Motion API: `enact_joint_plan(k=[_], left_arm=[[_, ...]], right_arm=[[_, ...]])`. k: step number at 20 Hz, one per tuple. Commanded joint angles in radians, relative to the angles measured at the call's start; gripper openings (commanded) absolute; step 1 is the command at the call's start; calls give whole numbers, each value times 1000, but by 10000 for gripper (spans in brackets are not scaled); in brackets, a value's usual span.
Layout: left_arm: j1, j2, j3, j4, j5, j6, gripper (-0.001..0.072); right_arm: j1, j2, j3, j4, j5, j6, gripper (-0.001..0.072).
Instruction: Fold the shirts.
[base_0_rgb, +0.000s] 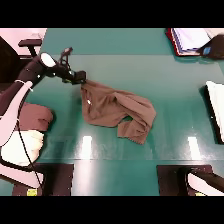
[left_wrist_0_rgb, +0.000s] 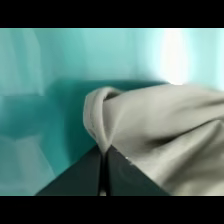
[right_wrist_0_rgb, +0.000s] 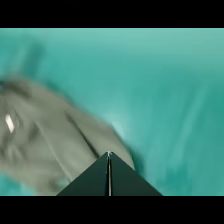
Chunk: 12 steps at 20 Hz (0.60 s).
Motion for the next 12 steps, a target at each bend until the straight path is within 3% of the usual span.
enact_joint_plan(k=[1,6,8,12], left_arm=[[1,51,137,122,-42,6,26],[1,101,173,148,-68,28,27],[1,95,170,148,-88,27,27],[1,95,166,146,-91,27,27]], right_arm=[[-19,-62,-103,-38,87,-1,18],[-94,-76,-539,54,-149,-2,35],[-106,-121,-679,174,-204,-61,462],[-43,-264,-805,343,-232,-172,424]])
